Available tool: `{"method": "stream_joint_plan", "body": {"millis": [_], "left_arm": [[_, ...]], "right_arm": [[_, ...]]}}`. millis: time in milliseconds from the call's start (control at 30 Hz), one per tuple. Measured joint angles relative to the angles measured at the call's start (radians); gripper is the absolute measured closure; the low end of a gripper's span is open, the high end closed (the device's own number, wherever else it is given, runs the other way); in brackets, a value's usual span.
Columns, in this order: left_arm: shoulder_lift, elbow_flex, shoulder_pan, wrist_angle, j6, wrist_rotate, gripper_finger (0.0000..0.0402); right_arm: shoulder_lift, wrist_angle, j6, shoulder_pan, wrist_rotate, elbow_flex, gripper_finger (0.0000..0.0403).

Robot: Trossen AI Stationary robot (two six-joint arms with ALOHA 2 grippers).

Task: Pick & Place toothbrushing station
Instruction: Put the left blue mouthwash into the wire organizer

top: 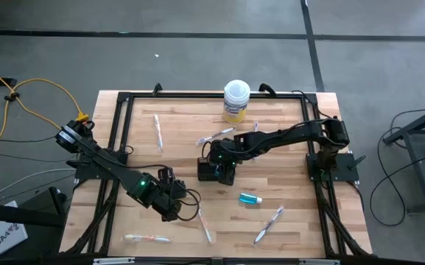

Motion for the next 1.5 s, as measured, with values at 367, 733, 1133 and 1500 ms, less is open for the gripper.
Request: {"method": "stream_joint_plan", "body": {"millis": [367,733,1133,1500], "left_arm": [[0.0,0.0,0.0,0.0,0.0,0.0,0.0177],[0.0,0.0,-0.004,0.0,0.0,0.0,0.0177],[0.0,0.0,-0.004,0.0,-0.009,0.0,0.0177],[0.0,0.0,-0.004,0.0,-0.011,0.0,0.0177]], "right_arm": [[0.0,0.007,0.0,0.0,-0.001,0.0,0.0299],[0.0,0.026,0.0,0.003,-0.026,0.0,0.0277],[0.0,0.025,0.0,0.003,-0.026,0.0,0.028],[0.0,0.025,0.0,0.003,-0.026,0.0,0.028]]}}
